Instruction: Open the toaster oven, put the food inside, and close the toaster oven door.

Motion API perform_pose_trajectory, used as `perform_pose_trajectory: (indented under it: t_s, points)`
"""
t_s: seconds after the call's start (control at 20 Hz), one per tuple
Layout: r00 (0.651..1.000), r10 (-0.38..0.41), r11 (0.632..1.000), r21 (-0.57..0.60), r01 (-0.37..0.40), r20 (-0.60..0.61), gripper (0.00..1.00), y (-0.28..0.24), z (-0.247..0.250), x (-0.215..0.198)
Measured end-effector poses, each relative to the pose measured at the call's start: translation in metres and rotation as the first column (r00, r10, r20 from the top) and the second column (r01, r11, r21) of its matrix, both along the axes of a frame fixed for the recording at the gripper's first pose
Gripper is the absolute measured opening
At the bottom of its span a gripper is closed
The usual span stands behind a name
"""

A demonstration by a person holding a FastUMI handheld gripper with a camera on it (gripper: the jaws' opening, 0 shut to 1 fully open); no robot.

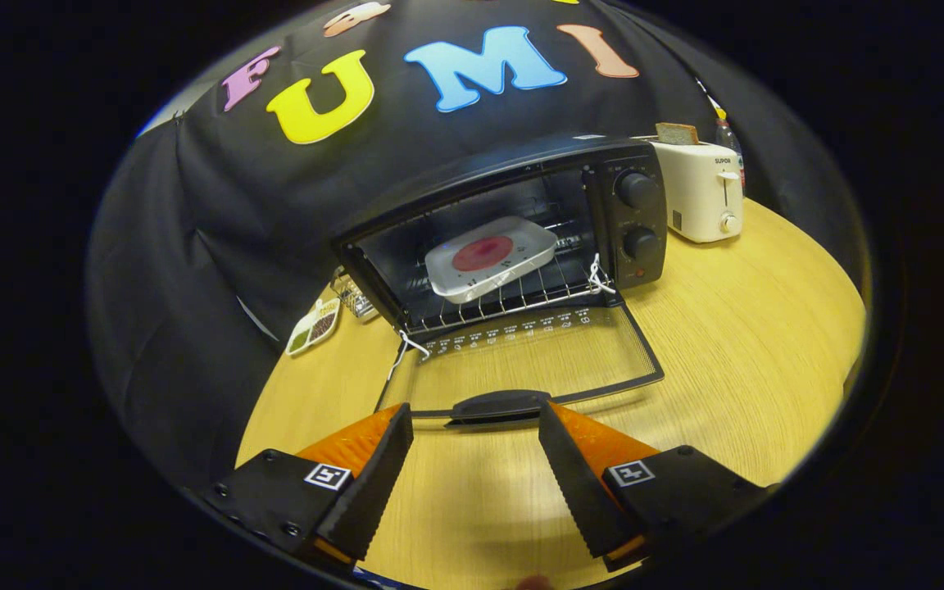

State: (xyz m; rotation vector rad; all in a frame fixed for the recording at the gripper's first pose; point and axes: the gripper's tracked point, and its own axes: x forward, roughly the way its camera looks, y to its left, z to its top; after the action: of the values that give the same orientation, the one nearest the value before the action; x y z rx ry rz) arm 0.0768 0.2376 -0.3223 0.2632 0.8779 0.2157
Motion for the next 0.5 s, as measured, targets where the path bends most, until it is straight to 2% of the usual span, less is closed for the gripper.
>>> perform_pose_trajectory:
  t_s: [0.25, 0.5]
  points:
    - [0.997, 0.049, 0.994, -0.096, -0.055, -0.066, 0.98, -0.002, -0.028, -0.011]
    - [0.989, 0.036, 0.985, -0.162, -0.059, -0.141, 0.98, -0.004, -0.057, -0.008]
